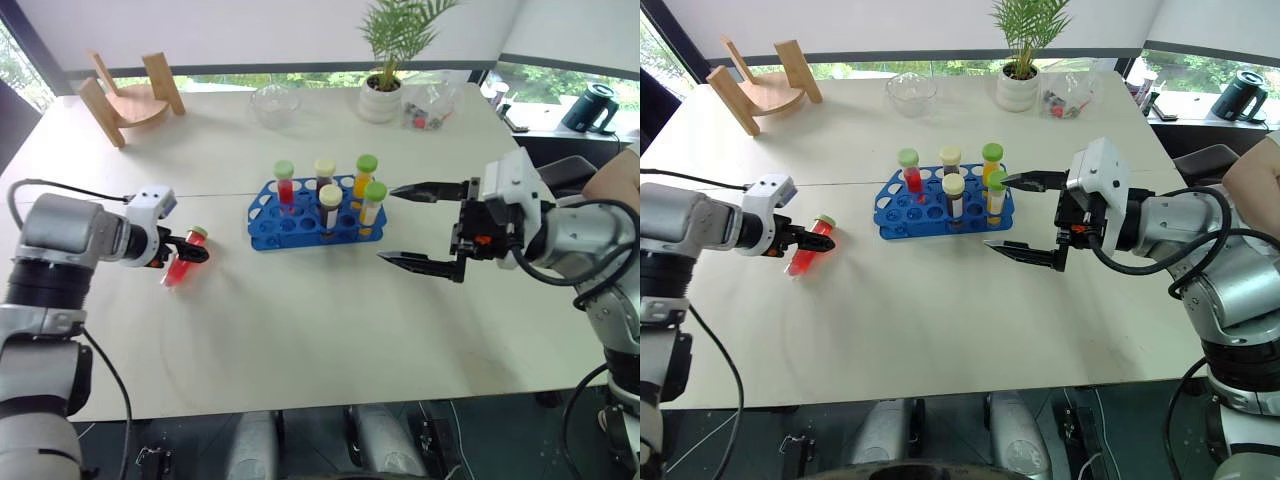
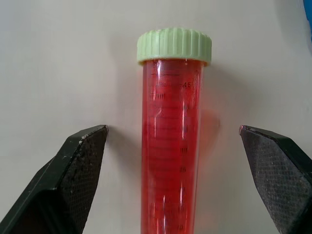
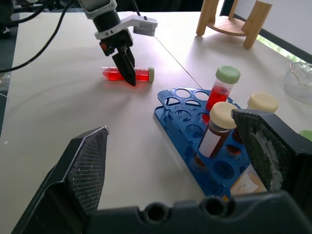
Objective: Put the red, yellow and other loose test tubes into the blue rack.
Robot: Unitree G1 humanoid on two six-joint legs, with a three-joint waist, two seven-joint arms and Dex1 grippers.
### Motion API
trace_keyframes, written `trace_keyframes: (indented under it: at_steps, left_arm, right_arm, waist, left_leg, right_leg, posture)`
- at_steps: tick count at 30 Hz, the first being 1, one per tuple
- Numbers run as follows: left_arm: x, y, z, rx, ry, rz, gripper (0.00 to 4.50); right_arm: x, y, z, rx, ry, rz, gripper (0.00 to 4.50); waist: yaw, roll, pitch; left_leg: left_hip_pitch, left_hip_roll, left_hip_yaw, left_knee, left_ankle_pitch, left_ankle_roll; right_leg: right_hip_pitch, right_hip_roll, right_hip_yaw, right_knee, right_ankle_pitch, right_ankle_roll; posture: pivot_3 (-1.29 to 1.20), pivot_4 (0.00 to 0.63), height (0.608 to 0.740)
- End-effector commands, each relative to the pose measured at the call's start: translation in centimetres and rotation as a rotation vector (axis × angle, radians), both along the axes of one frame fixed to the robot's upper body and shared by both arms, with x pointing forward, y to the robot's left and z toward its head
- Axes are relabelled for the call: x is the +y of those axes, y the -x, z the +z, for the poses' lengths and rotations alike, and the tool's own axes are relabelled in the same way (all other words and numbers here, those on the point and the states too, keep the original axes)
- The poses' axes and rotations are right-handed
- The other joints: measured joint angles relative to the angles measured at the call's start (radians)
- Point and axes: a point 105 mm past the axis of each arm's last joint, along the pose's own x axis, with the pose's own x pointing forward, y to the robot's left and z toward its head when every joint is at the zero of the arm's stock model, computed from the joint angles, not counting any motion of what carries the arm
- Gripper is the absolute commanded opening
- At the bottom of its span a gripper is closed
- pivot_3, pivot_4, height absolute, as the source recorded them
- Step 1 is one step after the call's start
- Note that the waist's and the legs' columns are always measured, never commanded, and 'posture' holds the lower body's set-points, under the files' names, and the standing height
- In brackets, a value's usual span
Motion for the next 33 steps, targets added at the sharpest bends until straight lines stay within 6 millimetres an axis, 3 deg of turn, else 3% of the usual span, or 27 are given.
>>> trace_keyframes:
  at_steps: [1, 4, 9, 10, 15, 18, 19, 22, 26, 33]
  left_arm:
    - [-0.1, -1.6, 0.3, -0.048, -0.021, 0.0, 4.44]
    - [-0.4, -2.2, -0.2, -0.045, -0.028, -0.019, 3.57]
    - [-0.3, -2.1, -0.5, -0.014, -0.03, -0.044, 1.09]
    - [-0.2, -2.0, -0.4, -0.008, -0.03, -0.048, 0.86]
    - [-0.2, -1.6, 0.7, -0.02, 0.01, -0.079, 0.86]
    - [-5.4, -4.1, 8.3, -0.473, 0.317, -0.241, 0.86]
    - [-6.7, -3.9, 10.8, -0.615, 0.421, -0.289, 0.86]
    - [-9.2, -1.9, 13.4, -0.773, 0.606, -0.381, 0.86]
    - [-12.0, 0.3, 13.4, -0.985, 0.73, -0.425, 0.86]
    - [-15.0, 0.4, 7.5, -1.164, 0.648, -0.456, 0.86]
  right_arm:
    - [-0.2, 0.6, 1.1, -0.051, 0.0, -0.005, 4.5]
    - [-0.3, 0.8, 1.2, -0.052, 0.004, -0.016, 4.5]
    - [-0.6, 0.8, 1.3, -0.055, 0.007, -0.039, 4.5]
    - [-0.6, 0.8, 1.3, -0.056, 0.006, -0.042, 4.5]
    - [-0.7, 0.8, 1.3, -0.058, 0.001, -0.053, 4.5]
    - [-0.8, 0.7, 1.2, -0.058, -0.002, -0.06, 4.5]
    - [-0.8, 0.7, 1.2, -0.059, -0.003, -0.062, 4.5]
    - [-0.8, 0.7, 1.3, -0.06, -0.009, -0.066, 4.5]
    - [-0.7, 0.5, 1.5, -0.068, -0.018, -0.07, 4.5]
    - [-0.4, 0.4, 1.6, -0.077, -0.022, -0.071, 4.5]
  waist:
    - [0.002, 0.0, 0.0]
    - [0.001, 0.0, 0.0]
    - [0.001, 0.001, 0.0]
    - [0.001, 0.001, 0.0]
    - [-0.003, 0.001, 0.0]
    - [0.007, 0.0, 0.0]
    - [0.016, -0.001, 0.001]
    - [0.021, -0.002, 0.001]
    - [0.02, 0.002, -0.001]
    - [0.022, 0.001, -0.001]
  left_leg:
    - [0.0, 0.0, 0.0, 0.0, 0.0, 0.0]
    - [0.0, 0.0, 0.0, 0.0, 0.0, 0.0]
    - [0.0, 0.0, 0.0, 0.0, 0.0, 0.0]
    - [0.0, 0.0, 0.0, 0.0, 0.0, 0.0]
    - [0.0, 0.0, 0.0, 0.0, 0.0, 0.0]
    - [0.0, 0.0, 0.0, 0.0, 0.0, 0.0]
    - [-0.001, 0.0, 0.0, 0.001, 0.0, 0.0]
    - [-0.004, 0.0, 0.0, 0.003, 0.0, 0.0]
    - [0.0, 0.0, 0.004, 0.0, -0.001, 0.001]
    - [0.001, 0.0, 0.004, 0.003, 0.0, 0.0]
  right_leg:
    - [0.0, 0.0, 0.0, 0.0, 0.0, 0.0]
    - [0.0, 0.0, 0.0, 0.0, 0.0, 0.0]
    - [0.0, 0.0, 0.0, 0.0, 0.0, 0.0]
    - [0.0, 0.0, 0.0, 0.0, 0.0, 0.0]
    - [0.0, 0.0, 0.0, 0.0, 0.0, 0.0]
    - [0.0, 0.0, 0.0, 0.0, 0.0, 0.0]
    - [0.0, -0.001, -0.001, 0.0, 0.0, 0.0]
    - [-0.002, -0.002, 0.0, 0.0, 0.0, 0.0]
    - [-0.001, -0.002, 0.004, 0.001, 0.0, 0.0]
    - [0.0, 0.0, 0.004, 0.001, 0.001, 0.0]
  posture:
    - [0.0, 0.15, 0.74]
    - [0.0, 0.15, 0.74]
    - [0.0, 0.15, 0.74]
    - [0.0, 0.15, 0.74]
    - [0.0, 0.15, 0.74]
    - [0.0, 0.15, 0.74]
    - [0.0, 0.15, 0.74]
    - [0.0, 0.15, 0.74]
    - [0.0, 0.15, 0.74]
    - [0.0, 0.15, 0.74]
